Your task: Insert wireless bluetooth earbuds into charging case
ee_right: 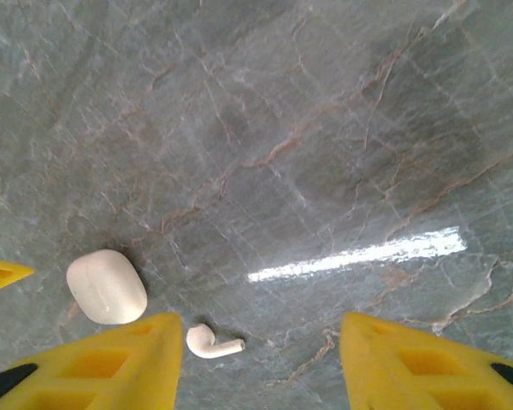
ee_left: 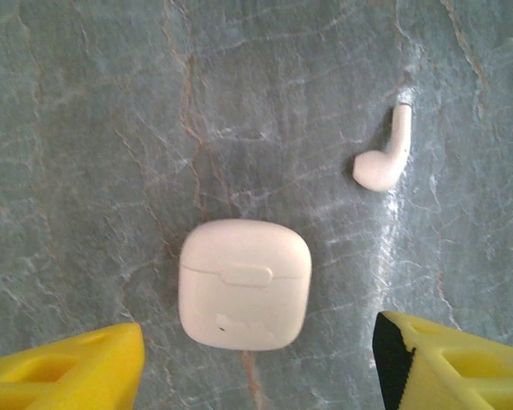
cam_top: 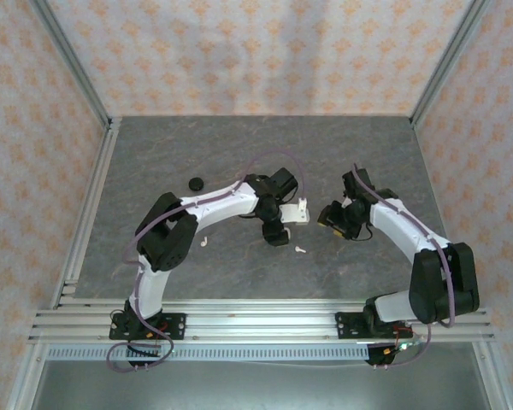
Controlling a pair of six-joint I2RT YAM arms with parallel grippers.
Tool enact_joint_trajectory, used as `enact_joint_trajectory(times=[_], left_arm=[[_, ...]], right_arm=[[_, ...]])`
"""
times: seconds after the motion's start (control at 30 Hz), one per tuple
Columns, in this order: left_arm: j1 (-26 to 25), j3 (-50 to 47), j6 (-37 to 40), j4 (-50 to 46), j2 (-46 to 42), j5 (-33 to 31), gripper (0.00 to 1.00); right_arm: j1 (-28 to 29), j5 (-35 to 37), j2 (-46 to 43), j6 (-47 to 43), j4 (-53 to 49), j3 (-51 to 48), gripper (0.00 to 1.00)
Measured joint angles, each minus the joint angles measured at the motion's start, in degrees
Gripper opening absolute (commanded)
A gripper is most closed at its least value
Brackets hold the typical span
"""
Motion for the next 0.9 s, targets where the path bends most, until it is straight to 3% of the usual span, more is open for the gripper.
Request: enact_joint_trajectory(times=[0.67, 0.9], left_arm=[[-1.4, 6.9, 2.4, -4.3, 8.2, -1.8, 0.73], [-1.3, 6.1, 2.3, -4.0, 8.2, -2.6, 0.63]], right_arm=[[-1.9, -1.3, 1.2, -1.6, 2.1, 0.0, 0.52], [-2.0, -1.6, 1.3, -1.6, 2.6, -0.8, 0.52]])
